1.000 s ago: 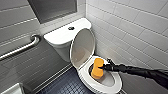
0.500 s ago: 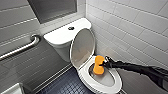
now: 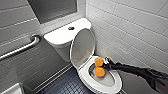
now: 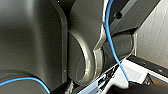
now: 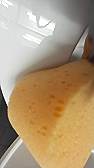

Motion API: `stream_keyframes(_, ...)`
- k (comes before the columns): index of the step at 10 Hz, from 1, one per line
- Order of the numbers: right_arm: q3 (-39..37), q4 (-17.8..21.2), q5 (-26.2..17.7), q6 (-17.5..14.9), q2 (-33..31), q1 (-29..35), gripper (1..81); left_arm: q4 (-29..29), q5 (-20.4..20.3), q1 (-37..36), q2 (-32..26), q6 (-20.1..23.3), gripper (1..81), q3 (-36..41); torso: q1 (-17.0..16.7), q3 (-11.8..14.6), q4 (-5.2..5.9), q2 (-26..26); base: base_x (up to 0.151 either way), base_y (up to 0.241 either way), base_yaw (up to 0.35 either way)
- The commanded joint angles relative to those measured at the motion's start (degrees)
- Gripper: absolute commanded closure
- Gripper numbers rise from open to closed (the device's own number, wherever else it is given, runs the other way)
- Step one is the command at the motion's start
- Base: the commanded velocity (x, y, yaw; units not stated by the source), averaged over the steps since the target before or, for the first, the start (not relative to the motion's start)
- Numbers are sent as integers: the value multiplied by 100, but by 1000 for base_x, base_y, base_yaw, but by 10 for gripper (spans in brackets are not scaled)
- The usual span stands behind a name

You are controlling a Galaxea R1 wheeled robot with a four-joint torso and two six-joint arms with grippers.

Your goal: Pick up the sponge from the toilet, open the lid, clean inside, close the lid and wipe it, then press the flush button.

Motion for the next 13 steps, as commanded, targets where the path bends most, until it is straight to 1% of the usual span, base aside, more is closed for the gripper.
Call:
stream_keyframes(1,1761,202,787,451,-1250,267,811,11,299,250,23,42,10,142,0,0,0,0,0,0,0)
stream_keyframes(3,2540,150,1121,451,-1741,187,811,37,299,250,32,51,10,133,0,0,0,0,0,0,0)
stream_keyframes(5,3183,97,1218,442,-2119,196,811,55,299,250,49,59,10,133,0,0,0,0,0,0,0)
stream_keyframes(7,3713,106,1297,442,-2543,65,811,55,299,250,111,68,10,98,0,0,0,0,0,0,0)
stream_keyframes(11,4443,167,1833,442,-3308,-682,811,55,299,242,137,68,10,98,0,0,0,0,0,0,0)
stream_keyframes(13,4820,159,2035,442,-3658,-1016,811,64,290,241,154,77,10,115,0,0,0,0,0,0,0)
